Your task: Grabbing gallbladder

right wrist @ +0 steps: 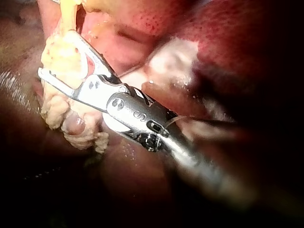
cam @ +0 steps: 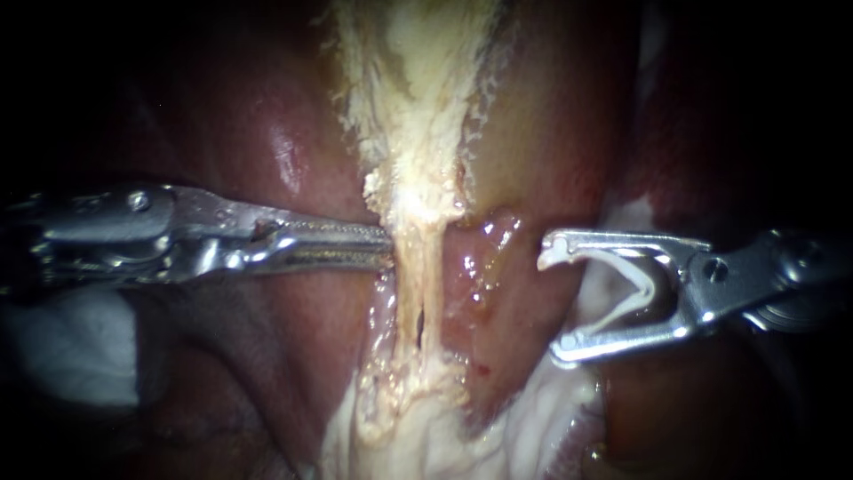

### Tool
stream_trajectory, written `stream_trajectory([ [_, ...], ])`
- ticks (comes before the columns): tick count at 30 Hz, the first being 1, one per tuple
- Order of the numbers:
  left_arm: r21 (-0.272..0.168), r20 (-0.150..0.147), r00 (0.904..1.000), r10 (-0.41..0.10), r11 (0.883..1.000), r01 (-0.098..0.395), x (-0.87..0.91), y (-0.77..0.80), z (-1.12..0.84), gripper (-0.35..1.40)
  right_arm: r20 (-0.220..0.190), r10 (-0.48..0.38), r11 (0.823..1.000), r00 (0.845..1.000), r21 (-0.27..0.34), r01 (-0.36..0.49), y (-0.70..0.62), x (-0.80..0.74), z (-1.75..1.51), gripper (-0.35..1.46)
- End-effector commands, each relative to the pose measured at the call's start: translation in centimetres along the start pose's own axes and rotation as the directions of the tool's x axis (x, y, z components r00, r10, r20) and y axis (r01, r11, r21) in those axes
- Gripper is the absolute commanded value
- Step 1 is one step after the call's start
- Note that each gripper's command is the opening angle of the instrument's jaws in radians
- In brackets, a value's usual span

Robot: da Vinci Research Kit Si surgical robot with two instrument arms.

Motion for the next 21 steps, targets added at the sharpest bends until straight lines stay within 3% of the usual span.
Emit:
stream_trajectory([
  [1, 0.000, 0.000, 1.0000, 0.000, 1.000, 0.000, 0.00, 0.00, 0.00, -0.35, 0.000, 0.000, 1.000, 1.000, 0.000, 0.000, 0.00, 0.00, 0.00, 0.56],
  [14, 0.004, -0.001, 0.9999, -0.014, 1.000, 0.014, -0.03, -0.03, -0.09, -0.35, 0.000, 0.000, 1.000, 1.000, 0.000, 0.000, 0.00, 0.00, 0.00, 0.56],
  [21, 0.008, -0.002, 0.9999, -0.013, 1.000, 0.013, -0.03, -0.11, -0.21, 0.00, 0.000, 0.000, 1.000, 1.000, 0.000, 0.000, 0.00, 0.00, 0.00, 0.56],
])
